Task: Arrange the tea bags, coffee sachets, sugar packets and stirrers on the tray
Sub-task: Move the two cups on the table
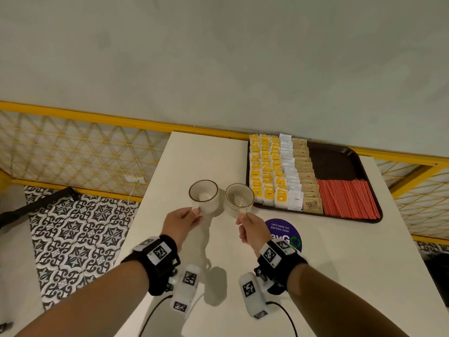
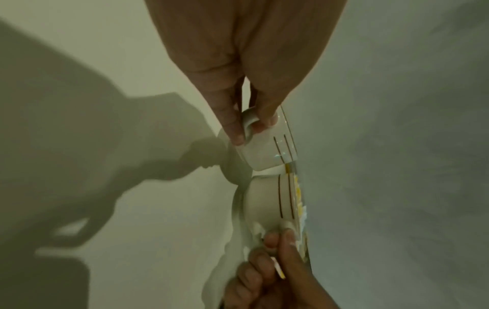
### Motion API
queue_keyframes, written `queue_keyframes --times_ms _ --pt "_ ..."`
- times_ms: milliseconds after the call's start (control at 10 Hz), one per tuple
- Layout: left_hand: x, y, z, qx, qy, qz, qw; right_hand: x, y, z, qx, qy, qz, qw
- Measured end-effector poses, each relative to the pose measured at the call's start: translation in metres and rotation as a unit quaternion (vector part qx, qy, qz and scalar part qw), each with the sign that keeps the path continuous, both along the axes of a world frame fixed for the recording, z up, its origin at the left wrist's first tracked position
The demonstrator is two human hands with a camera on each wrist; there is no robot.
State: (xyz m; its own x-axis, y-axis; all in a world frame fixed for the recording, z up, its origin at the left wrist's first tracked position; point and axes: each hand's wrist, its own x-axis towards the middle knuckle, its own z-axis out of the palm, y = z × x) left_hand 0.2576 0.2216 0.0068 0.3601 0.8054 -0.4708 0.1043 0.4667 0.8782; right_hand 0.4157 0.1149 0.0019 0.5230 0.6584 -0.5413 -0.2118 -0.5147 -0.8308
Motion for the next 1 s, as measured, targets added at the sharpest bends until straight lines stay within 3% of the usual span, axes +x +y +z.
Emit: queue_keyframes --times_ms 100,400,600,800,1000 --pt "0.017 0.05 0.012 0.035 0.002 -0.002 0.999 0.013 0.045 0.006 0.028 -0.019 0.004 0.999" --pt "0.083 0.158 -0.015 0.1 0.051 -0.017 0.994 0.059 0.171 -0.001 0.089 0.018 -0.064 0.994" --pt "0.106 0.18 -0.032 0.212 0.149 -0.121 0.958 0.084 0.191 -0.026 0.094 0.072 -0.134 0.984" --pt "0.113 0.178 -0.035 0.205 0.133 -0.11 0.963 0.089 0.187 -0.031 0.06 -0.018 -0.094 0.994" --pt "0.097 0.185 -0.034 0.138 0.073 -0.043 0.987 0.079 0.167 -0.012 0.075 0.023 -0.113 0.99"
